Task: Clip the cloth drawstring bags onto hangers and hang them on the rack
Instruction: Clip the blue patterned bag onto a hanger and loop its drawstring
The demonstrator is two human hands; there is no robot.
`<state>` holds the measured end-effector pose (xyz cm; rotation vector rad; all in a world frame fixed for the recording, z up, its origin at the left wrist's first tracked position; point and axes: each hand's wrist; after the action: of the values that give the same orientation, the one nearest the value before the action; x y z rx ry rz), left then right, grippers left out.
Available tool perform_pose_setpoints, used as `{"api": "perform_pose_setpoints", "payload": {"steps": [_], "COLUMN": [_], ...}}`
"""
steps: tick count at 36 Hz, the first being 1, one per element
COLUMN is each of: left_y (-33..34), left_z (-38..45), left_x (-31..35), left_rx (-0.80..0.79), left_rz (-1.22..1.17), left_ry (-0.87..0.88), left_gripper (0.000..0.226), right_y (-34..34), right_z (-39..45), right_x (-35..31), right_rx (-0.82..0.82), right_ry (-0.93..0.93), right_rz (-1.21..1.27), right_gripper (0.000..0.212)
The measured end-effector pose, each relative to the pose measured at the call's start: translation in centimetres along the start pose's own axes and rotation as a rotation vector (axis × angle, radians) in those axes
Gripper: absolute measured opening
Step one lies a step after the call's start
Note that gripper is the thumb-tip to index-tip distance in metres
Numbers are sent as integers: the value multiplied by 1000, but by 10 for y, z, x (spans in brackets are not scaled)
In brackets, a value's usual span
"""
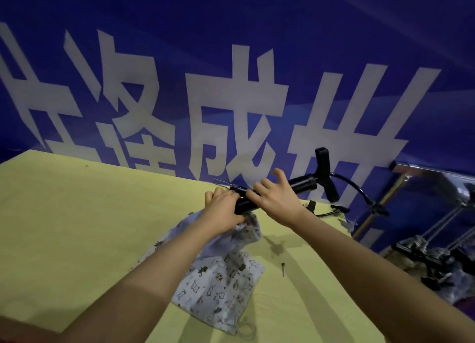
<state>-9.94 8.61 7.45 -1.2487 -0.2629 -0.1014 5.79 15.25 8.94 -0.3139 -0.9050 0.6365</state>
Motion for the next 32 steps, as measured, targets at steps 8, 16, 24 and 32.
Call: {"api": "perform_pose_setpoints", "payload": {"steps": [8,16,24,32], "left_y": [1,-20,-27,-22], "left_z": [6,0,-10,-17], "left_x": [4,-2,-4,-25], "left_rx": [158,194,235,284], "left_rz": [-203,-418,-643,-667], "left_ry": [-241,-338,-421,-473], "left_gripper": [25,22,20,22], "right_y": [-2,3,11,10], "right_z": [-9,-23,15,15], "right_x": [0,-27,-42,-38], "right_rx": [227,-337,-443,-324], "right_ry": [100,667,888,1080], "right_rz": [0,419,715,946], "right_gripper": [24,28,14,14]}}
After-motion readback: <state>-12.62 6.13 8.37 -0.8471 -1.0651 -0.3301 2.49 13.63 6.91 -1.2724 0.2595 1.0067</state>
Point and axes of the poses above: each hand's wrist, its own z-axis towards the middle knuckle, its own y-axis out of the palm, x = y × z, and after that the axes turned 14 degrees about x, right-handed
